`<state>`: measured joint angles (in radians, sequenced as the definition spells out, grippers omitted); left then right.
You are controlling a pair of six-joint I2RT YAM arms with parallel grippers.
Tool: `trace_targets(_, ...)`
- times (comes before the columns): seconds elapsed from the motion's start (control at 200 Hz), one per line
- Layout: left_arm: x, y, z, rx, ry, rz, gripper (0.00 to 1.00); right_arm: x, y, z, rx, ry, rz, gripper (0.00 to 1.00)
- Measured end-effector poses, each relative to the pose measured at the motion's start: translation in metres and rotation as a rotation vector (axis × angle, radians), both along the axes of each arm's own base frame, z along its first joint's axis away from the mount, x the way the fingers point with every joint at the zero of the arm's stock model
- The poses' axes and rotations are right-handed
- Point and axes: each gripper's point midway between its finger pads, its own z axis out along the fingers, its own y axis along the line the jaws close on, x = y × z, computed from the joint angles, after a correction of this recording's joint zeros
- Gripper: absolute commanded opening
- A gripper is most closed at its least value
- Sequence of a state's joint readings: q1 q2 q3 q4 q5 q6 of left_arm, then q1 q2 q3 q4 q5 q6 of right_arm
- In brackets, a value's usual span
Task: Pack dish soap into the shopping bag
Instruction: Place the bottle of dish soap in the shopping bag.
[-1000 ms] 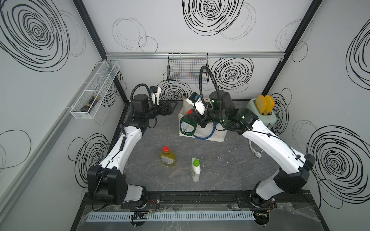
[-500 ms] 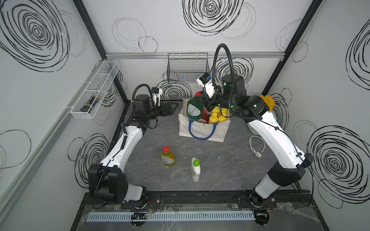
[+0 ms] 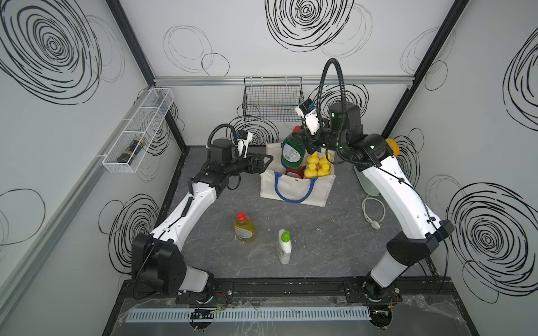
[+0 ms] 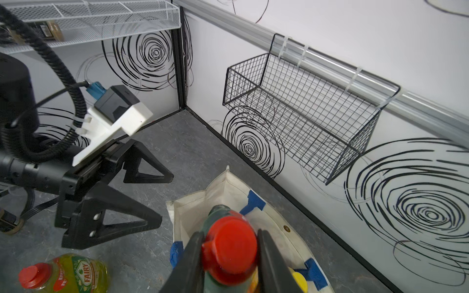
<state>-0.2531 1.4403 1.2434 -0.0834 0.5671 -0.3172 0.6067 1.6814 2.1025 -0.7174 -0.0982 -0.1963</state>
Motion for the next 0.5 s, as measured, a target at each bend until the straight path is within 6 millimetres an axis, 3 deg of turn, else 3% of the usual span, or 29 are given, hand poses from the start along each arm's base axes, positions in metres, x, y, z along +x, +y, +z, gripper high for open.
trace_targets(0.26, 0.009, -0.009, -0.027, 0.075, 0.054, 0.013, 0.98, 0.009, 0.0, -0.059, -0.062, 0.109, 0.008, 0.0)
trace_targets(0.5, 0.011, -0.008, -0.052, 0.142, 0.127, 0.025, 0.97, 0.01, 0.005, -0.087, -0.073, 0.143, 0.026, 0.0)
